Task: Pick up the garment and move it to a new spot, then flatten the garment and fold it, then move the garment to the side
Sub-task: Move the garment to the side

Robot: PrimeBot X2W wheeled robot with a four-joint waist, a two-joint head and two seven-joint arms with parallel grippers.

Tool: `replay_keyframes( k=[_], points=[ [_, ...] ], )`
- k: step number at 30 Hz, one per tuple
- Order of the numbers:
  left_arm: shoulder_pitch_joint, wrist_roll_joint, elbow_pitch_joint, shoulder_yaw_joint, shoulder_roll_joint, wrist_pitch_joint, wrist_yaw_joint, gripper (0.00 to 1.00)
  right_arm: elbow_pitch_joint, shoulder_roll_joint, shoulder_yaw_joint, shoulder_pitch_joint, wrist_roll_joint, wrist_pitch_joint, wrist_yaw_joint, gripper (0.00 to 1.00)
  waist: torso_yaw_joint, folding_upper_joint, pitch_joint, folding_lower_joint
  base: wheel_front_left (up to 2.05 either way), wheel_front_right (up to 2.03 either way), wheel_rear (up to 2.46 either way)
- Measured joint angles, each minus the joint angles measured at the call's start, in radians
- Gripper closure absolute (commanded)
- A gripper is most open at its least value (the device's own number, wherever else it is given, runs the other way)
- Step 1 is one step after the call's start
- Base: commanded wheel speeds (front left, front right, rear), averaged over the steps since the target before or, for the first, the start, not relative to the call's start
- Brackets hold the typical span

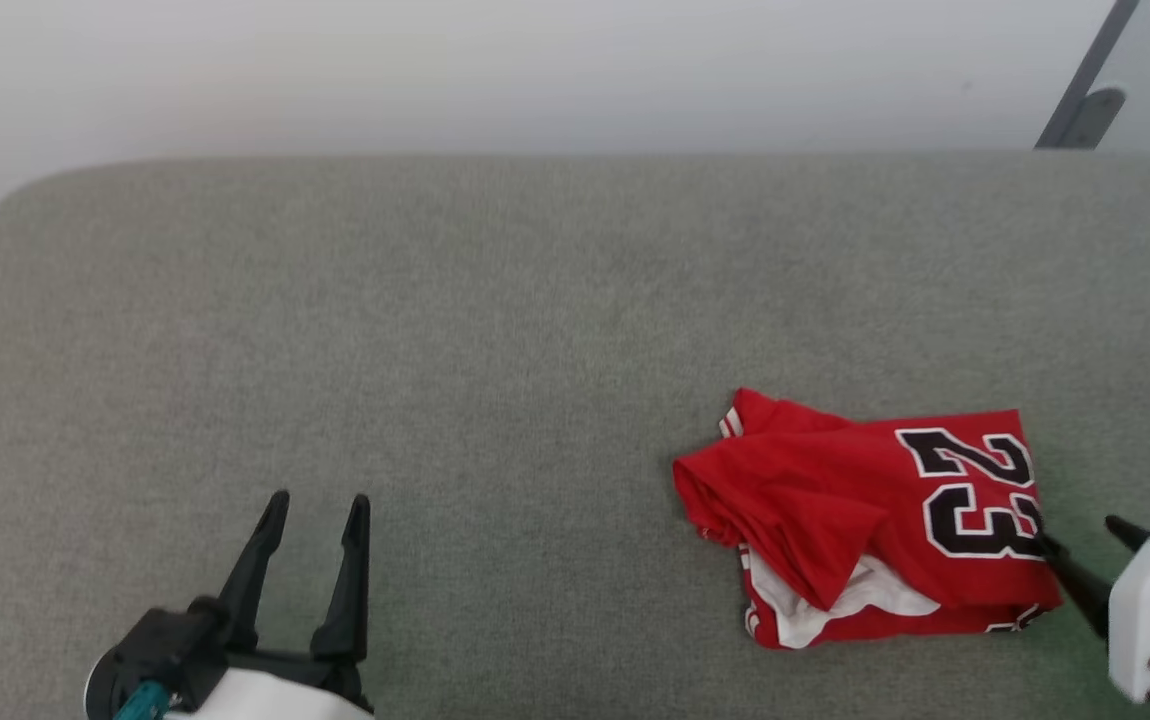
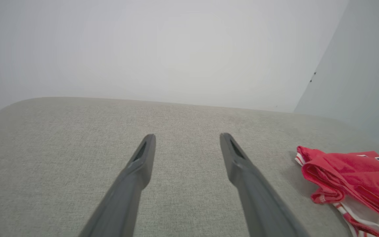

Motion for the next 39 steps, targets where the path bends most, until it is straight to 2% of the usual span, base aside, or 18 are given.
replay_keyframes(
  k=[6, 13, 14, 15, 16, 17, 21, 25, 33, 39],
  points=[
    [-0.057, -0.003, 0.009, -0.025, -0.008, 0.0, 0.0, 0.0, 0.017, -0.035, 0.034, -0.107, 0.095, 0.198, 0.0, 0.0, 0.017, 0.0, 0.078, 0.0, 0.0, 0.0, 0.0],
    [-0.111, -0.007, 0.027, -0.049, -0.005, 0.0, 0.0, 0.0, 0.088, -0.034, 0.065, -0.153, 0.132, 0.277, 0.0, 0.0, 0.046, 0.0, 0.149, 0.0, 0.0, 0.0, 0.0],
    [-0.117, -0.007, 0.029, -0.052, -0.003, 0.0, 0.0, 0.0, 0.091, -0.034, 0.067, -0.155, 0.14, 0.277, -0.001, 0.09, 0.048, 0.0, 0.155, 0.0, 0.0, 0.0, 0.0],
    [-0.12, -0.008, 0.031, -0.053, 0.0, 0.0, 0.0, 0.0, 0.094, -0.033, 0.071, -0.157, 0.146, 0.275, -0.001, 0.51, 0.049, 0.0, 0.16, 0.0, 0.0, 0.0, 0.0],
    [-0.123, -0.008, 0.035, -0.054, 0.004, 0.0, 0.0, 0.0, 0.096, -0.033, 0.078, -0.16, 0.147, 0.27, -0.001, 0.78, 0.047, 0.0, 0.163, 0.0, 0.0, 0.0, 0.0],
    [-0.126, -0.009, 0.038, -0.057, 0.008, 0.0, 0.0, 0.0, 0.1, -0.028, 0.08, -0.165, 0.153, 0.26, -0.001, 1.0, 0.043, 0.0, 0.163, 0.0, 0.0, 0.0, 0.0],
    [-0.135, -0.026, 0.047, -0.072, 0.021, 0.0, 0.0, 0.0, 0.117, 0.0, 0.076, -0.173, 0.16, 0.195, 0.0, 1.0, 0.012, 0.0, 0.159, 0.0, 0.0, 0.0, 0.0],
    [-0.137, -0.03, 0.048, -0.078, 0.037, 0.0, 0.0, 0.0, 0.128, -0.002, 0.035, -0.174, 0.161, 0.128, 0.002, 1.0, -0.036, -0.0001, 0.154, 0.0, 0.0, 0.0, 0.0],
    [-0.233, -0.035, 0.028, -0.122, 0.079, -0.001, 0.0, 0.0, 0.192, -0.072, -0.2, -0.177, 0.142, 0.011, 0.001, 1.0, -0.147, 0.0, 0.182, 0.0, 0.0, 0.0, 0.0],
    [-0.338, -0.035, 0.013, -0.156, 0.106, -0.002, 0.0, 0.0, 0.308, -0.086, -0.342, -0.241, 0.096, -0.098, 0.0, 1.0, -0.19, 0.0, 0.25, 0.0, 0.0, 0.0, 0.0]
  ],
)
